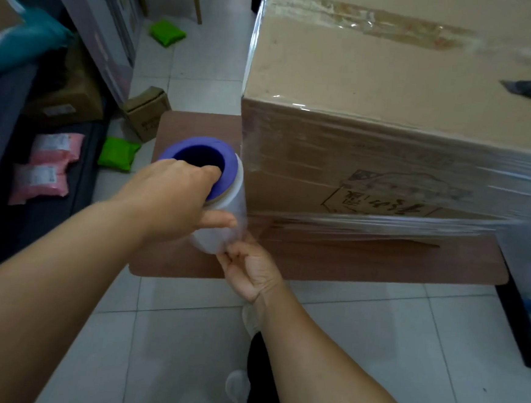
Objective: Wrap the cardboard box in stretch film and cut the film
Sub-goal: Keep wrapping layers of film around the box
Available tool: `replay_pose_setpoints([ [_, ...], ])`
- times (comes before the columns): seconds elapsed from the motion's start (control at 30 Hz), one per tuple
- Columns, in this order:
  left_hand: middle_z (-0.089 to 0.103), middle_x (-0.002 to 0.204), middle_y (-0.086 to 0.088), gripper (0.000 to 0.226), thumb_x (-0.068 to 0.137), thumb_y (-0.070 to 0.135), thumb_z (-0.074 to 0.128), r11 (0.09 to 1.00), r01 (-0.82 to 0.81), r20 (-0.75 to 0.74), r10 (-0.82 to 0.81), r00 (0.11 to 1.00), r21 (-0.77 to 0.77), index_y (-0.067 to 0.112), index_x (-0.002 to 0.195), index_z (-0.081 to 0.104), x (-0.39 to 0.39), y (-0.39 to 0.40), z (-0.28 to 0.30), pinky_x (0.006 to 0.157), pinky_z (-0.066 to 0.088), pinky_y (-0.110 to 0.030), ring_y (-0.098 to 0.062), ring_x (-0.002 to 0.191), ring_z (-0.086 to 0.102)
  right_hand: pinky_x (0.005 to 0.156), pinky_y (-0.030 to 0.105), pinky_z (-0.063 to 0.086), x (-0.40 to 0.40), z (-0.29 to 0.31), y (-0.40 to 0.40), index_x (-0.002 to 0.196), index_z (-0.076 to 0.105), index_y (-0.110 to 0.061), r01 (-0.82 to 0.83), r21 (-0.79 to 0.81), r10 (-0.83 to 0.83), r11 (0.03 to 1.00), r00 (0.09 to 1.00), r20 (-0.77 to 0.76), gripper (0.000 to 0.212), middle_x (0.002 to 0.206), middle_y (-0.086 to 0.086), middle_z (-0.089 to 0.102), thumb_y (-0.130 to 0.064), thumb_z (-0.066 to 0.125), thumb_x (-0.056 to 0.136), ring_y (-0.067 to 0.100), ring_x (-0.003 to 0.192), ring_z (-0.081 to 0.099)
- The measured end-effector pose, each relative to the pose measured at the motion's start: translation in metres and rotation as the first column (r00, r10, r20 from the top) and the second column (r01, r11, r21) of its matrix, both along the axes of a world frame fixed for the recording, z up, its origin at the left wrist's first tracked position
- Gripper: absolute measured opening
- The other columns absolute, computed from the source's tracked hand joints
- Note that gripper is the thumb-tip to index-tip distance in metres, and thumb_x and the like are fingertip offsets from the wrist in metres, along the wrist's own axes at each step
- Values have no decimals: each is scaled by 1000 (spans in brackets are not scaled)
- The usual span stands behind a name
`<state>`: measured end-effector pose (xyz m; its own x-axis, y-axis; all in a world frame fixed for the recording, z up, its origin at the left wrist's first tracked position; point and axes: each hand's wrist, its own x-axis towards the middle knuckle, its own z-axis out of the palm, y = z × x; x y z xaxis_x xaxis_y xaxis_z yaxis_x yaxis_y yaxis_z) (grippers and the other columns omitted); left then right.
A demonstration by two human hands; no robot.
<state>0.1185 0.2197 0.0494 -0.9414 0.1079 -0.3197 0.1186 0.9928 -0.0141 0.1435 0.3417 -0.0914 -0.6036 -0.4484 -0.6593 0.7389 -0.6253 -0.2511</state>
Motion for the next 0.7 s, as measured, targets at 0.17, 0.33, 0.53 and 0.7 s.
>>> replay_pose_setpoints([
  [0.17, 43, 62, 5, 52, 77, 68, 51, 1000, -9, 3, 9, 1000, -17, 23, 67, 28, -9, -10, 5, 54, 29, -30, -6, 53, 36, 70, 21, 36, -6, 0, -15, 87, 55, -14, 26, -6, -25, 1000, 999, 26, 51, 54, -5, 63, 25, 22, 81, 3, 48, 61],
  [0.33, 43, 62, 4, 51, 77, 69, 47, 999, 20, -17, -20, 1000, -33, 22, 68, 31, -23, -15, 13, 55, 33, -31, -8, 53, 38, 74, 22, 39, -16, 1, -24, 86, 55, -14, 53, -3, -53, 999, 998, 18, 50, 55, -3, 63, 24, 25, 81, 4, 47, 60],
  [0.53, 43, 63, 4, 52, 75, 71, 46, 999, 27, -15, -28, 999, -30, 21, 68, 31, -33, -20, 11, 57, 35, -32, -9, 53, 39, 78, 22, 40, -22, -8, -34, 78, 53, -16, 76, 24, -77, 997, 996, 41, 47, 44, -5, 45, 23, 27, 79, 3, 34, 39],
  [0.7, 45, 63, 3, 52, 75, 71, 46, 998, 50, -1, -50, 999, -28, 21, 68, 32, -40, -25, 3, 55, 34, -29, -10, 53, 41, 81, 23, 39, -24, -11, -34, 78, 51, -14, 83, 31, -84, 996, 996, 31, 45, 43, -5, 47, 24, 26, 79, 4, 34, 41],
])
